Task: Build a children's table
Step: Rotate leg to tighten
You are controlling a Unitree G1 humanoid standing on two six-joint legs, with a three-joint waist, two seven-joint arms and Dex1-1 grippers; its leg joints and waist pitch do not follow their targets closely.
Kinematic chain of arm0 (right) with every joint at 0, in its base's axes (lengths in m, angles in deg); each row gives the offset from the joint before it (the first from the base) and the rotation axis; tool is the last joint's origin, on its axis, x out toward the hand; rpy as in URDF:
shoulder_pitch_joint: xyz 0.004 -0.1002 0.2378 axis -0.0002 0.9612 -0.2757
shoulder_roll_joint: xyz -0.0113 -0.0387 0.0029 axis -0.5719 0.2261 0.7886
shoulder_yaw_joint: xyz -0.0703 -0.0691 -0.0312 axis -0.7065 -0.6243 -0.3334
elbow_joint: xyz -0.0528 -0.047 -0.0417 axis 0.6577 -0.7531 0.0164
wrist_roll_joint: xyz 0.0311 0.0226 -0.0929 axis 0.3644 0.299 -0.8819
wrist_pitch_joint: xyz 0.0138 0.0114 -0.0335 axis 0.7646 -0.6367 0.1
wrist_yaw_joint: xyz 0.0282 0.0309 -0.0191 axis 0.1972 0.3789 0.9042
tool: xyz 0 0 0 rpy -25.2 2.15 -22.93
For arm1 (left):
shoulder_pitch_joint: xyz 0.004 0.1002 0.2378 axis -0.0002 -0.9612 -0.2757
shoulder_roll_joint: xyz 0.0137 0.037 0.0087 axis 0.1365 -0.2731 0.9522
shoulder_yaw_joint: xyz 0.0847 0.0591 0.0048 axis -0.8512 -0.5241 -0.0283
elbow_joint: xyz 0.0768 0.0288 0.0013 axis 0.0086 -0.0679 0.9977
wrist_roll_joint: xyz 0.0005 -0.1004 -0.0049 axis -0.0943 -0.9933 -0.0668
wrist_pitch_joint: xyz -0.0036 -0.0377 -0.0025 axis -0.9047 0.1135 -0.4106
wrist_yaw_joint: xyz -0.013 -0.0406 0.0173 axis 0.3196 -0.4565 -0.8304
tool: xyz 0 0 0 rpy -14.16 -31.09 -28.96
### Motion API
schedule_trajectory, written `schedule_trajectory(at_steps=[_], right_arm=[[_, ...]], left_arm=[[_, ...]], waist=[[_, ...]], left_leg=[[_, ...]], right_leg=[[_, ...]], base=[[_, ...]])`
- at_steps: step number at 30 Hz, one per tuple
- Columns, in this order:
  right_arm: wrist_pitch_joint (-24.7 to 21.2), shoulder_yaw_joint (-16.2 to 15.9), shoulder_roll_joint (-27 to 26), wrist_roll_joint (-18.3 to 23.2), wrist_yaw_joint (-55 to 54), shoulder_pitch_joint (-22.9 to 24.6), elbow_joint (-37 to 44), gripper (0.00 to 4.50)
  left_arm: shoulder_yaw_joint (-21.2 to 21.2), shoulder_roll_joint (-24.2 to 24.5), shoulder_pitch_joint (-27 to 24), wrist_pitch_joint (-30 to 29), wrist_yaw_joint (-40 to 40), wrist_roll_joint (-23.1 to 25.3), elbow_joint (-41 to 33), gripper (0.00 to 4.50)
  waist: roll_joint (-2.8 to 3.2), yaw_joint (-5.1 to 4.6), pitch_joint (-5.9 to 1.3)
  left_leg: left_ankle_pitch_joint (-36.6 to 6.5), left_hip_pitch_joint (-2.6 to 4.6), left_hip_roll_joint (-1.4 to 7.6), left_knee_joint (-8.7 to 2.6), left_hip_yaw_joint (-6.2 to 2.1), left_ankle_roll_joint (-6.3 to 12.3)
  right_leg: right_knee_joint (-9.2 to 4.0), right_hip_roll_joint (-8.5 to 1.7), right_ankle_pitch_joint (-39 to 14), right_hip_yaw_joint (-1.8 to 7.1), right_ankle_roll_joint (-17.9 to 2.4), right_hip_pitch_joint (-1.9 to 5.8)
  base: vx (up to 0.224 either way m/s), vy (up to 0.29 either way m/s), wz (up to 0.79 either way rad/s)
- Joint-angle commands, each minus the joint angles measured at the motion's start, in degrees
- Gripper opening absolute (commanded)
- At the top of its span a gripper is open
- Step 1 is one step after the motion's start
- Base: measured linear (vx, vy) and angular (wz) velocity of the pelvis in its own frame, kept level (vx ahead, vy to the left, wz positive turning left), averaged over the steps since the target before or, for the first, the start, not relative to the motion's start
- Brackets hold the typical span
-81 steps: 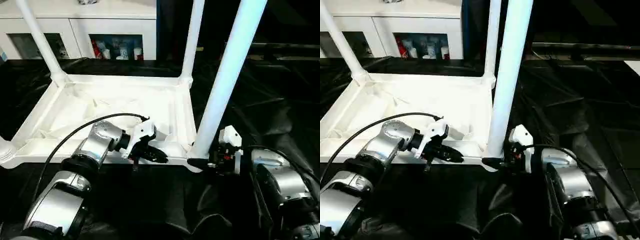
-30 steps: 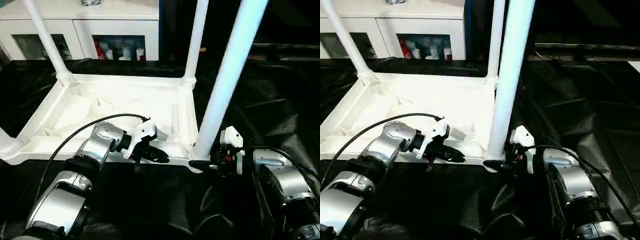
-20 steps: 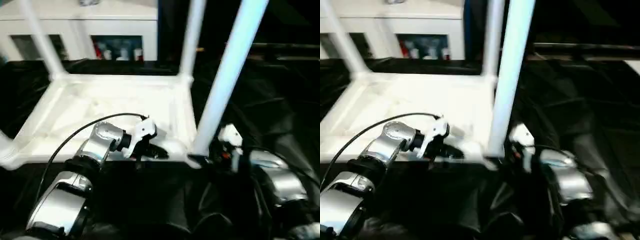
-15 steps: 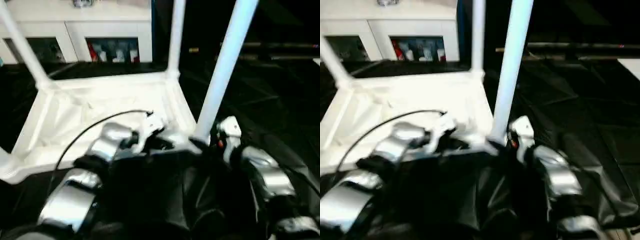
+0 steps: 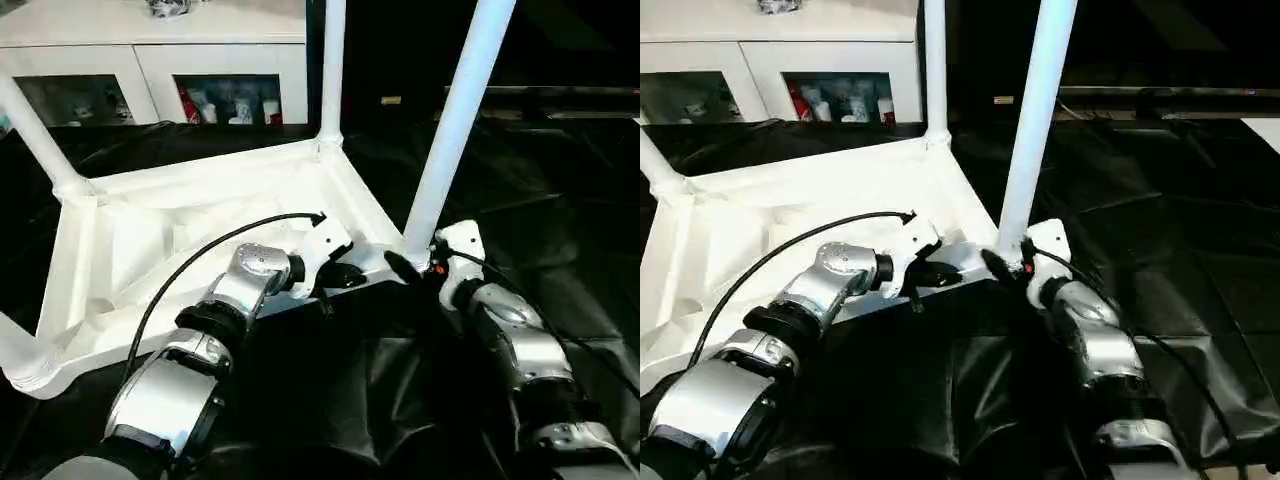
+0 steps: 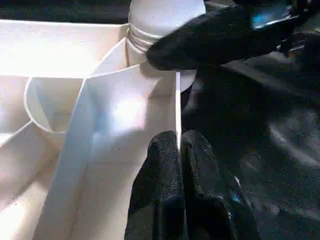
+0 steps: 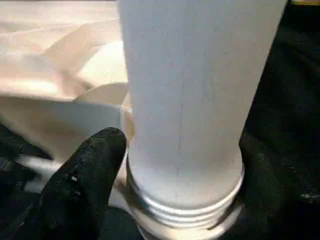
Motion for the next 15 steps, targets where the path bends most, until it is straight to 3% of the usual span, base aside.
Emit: schedule_trajectory(at_steps=[1, 3, 6, 10, 15], right_arm=[[-1.36, -6.26, -0.04, 1.74, 10.80, 1.66, 3.44, 3.66], [-1.38, -6.90, 1.75, 2.23, 14.26, 2.48, 4.90, 3.66], [-1.44, -7.75, 5.67, 2.94, 21.41, 4.15, 7.36, 3.66], [-3.21, -6.87, 9.42, 4.95, 27.23, 5.00, 9.04, 3.66], [-3.51, -7.01, 11.01, 4.71, 29.16, 5.37, 8.92, 3.66]], left_arm=[[-1.69, -1.09, -0.93, 2.86, 8.44, -2.75, -3.04, 0.00], [-1.94, -0.02, -1.64, 3.31, 11.51, -3.34, -4.06, 0.00], [-1.93, 2.21, -3.11, 2.89, 17.46, -4.95, -6.15, 0.00], [-2.46, 5.64, -4.79, 0.84, 24.06, -5.68, -9.06, 0.00], [-2.15, 7.10, -5.51, 0.20, 26.02, -6.02, -10.17, 0.00]], waist=[[-1.19, 0.23, -3.31], [-1.06, 0.36, -3.31], [-0.96, 0.87, -3.21], [-0.96, 0.88, -3.24], [-1.14, 1.16, -3.26]], left_leg=[[-10.21, 1.19, 6.39, -4.27, -3.46, 4.34], [-10.02, 1.23, 6.60, -4.28, -3.40, 5.00], [-11.15, 1.36, 6.85, -4.35, -3.44, 4.64], [-11.72, 1.39, 6.94, -4.55, -3.52, 3.68], [-10.92, 1.43, 6.73, -4.35, -3.36, 3.48]], right_leg=[[-4.69, -6.55, -8.82, 3.48, -13.13, 2.29], [-4.58, -6.55, -8.69, 3.49, -13.28, 1.96], [-4.75, -6.64, -11.31, 3.53, -13.19, 1.88], [-4.49, -6.62, -11.00, 3.52, -13.86, 1.76], [-4.65, -6.77, -11.80, 3.59, -13.66, 1.63]], base=[[0.000, 0.000, 0.00], [0.000, 0.000, 0.00], [0.000, 0.000, 0.00], [0.000, 0.000, 0.00], [0.000, 0.000, 0.00]])
